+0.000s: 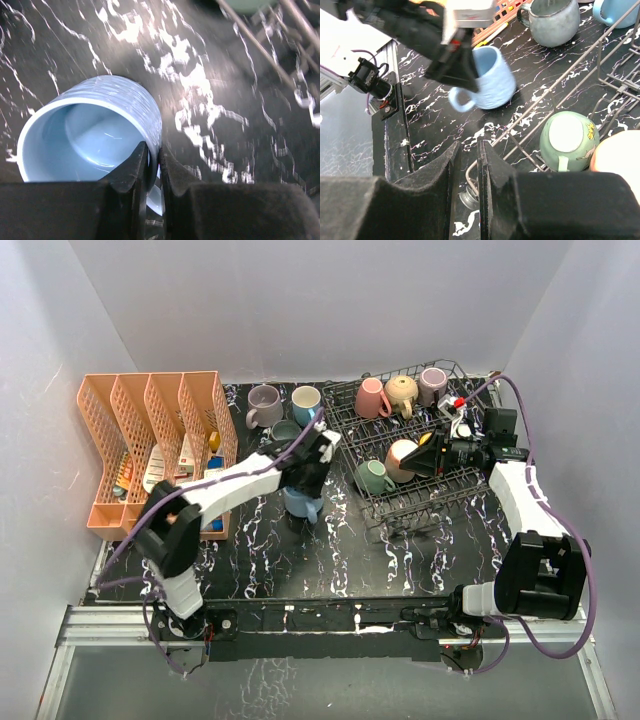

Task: Load the cups into the dish rack
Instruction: Move the cup to the center of the board.

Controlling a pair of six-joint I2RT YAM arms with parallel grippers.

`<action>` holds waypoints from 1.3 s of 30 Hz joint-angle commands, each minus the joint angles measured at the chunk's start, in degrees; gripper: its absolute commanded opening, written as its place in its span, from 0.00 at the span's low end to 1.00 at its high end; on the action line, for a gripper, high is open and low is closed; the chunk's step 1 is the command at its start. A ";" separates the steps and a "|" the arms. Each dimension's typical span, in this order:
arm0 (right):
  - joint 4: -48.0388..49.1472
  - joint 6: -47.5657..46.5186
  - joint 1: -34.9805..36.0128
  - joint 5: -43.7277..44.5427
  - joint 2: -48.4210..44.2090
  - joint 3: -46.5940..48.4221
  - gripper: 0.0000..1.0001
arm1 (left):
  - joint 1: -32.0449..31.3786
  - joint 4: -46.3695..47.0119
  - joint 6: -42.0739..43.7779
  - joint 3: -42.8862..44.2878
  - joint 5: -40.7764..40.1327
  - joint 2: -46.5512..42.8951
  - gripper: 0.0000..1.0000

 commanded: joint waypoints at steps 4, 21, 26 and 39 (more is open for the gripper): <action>3.64 0.36 -0.32 0.38 0.88 -0.81 0.23 | -0.19 14.18 8.87 -20.27 11.69 -27.71 0.00; 4.24 -0.67 -0.39 0.16 2.29 -1.74 0.22 | -0.75 15.70 8.35 -33.95 13.06 -37.67 0.00; 4.11 -0.87 -0.37 0.47 2.68 -1.70 0.23 | -1.05 15.48 8.49 -34.06 11.97 -35.56 0.00; 1.68 -2.76 -0.39 1.10 3.95 -0.69 0.23 | -3.94 8.19 8.92 -30.27 4.76 -28.93 0.11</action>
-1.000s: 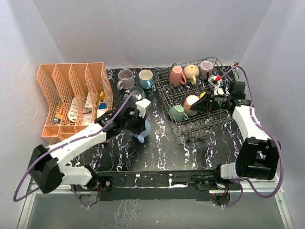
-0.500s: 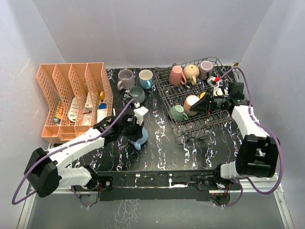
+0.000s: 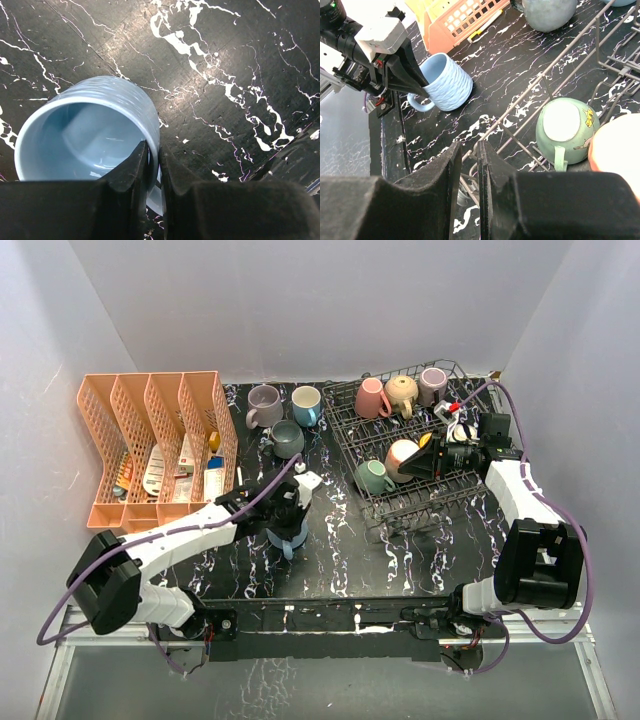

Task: Load the cups into the dish rack
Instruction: Move the cup to the center of the board.

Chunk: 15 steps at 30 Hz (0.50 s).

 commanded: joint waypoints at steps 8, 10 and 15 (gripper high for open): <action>0.04 -1.91 -0.40 0.30 0.29 1.33 0.23 | -0.87 -5.37 -3.14 6.16 -4.99 -0.34 0.44; -0.10 -2.00 -0.45 0.31 0.20 1.36 0.23 | -0.92 -5.15 -4.94 6.66 -5.78 -2.02 0.49; -0.35 -2.18 -0.57 0.31 0.11 1.45 0.23 | -0.91 -1.97 -11.71 6.26 -6.77 -8.23 0.65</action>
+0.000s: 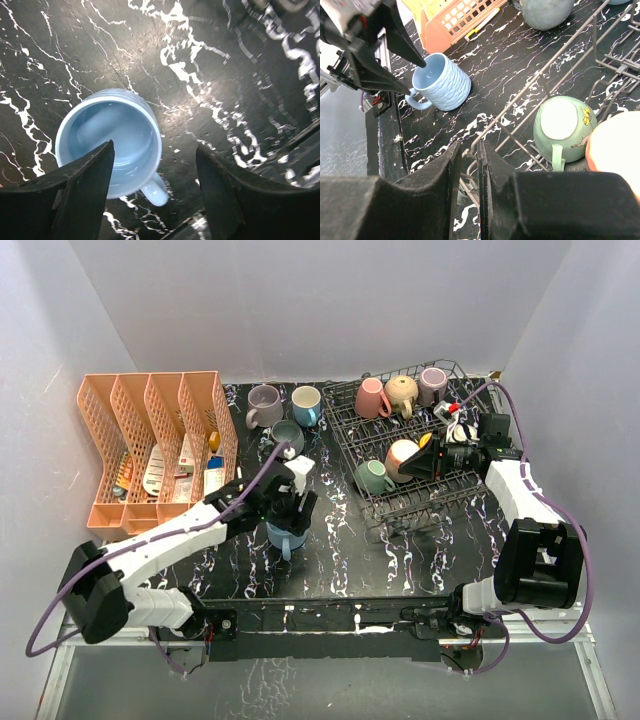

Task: Load the cups into the dish rack
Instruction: Move the cup to the center of the board, then pick up the cup at the center of the board.

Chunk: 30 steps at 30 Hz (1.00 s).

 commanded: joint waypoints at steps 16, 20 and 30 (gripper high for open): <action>0.07 -1.21 -0.89 -0.85 -0.27 1.52 0.23 | -0.21 3.13 -33.20 0.80 -7.12 -11.64 0.78; 0.11 -1.24 -0.86 -0.74 -0.37 1.53 0.23 | -5.68 -7.02 -34.15 6.41 -17.81 -4.37 0.77; -0.08 -1.26 -1.13 -0.83 -0.10 1.65 0.23 | -12.76 -32.25 -48.68 24.12 -38.99 17.15 0.61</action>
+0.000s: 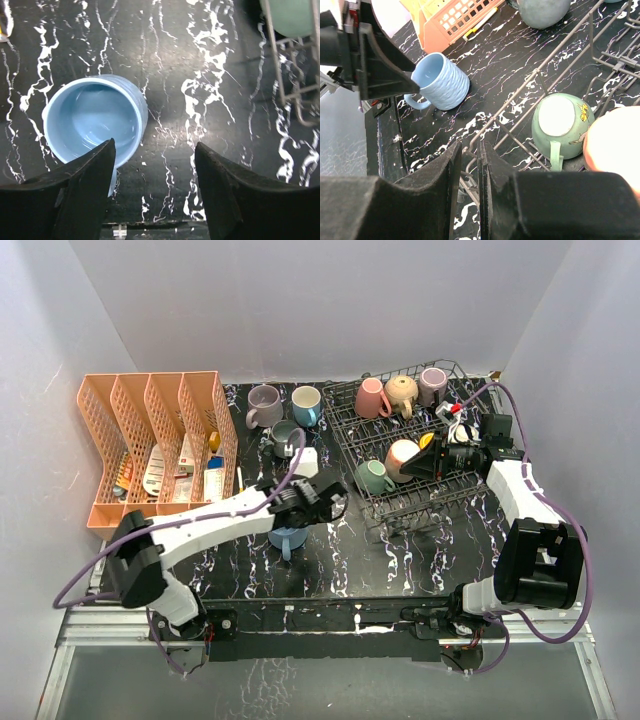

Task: Load the cups into the dish rack
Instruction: Pick up the cup at the center of the board.

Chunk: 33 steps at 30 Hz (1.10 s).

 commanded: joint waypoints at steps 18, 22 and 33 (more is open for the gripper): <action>0.56 -0.58 -0.45 -0.81 -0.53 1.76 0.23 | 1.02 -13.55 -7.07 13.33 -9.86 20.58 0.38; 0.59 -0.58 -0.45 -0.78 -0.53 1.76 0.23 | 2.47 -14.09 -7.42 14.13 -8.72 22.33 0.27; 0.59 -0.58 -0.61 -0.74 -0.35 1.83 0.23 | 3.88 -12.09 -7.34 13.07 -7.81 22.82 0.18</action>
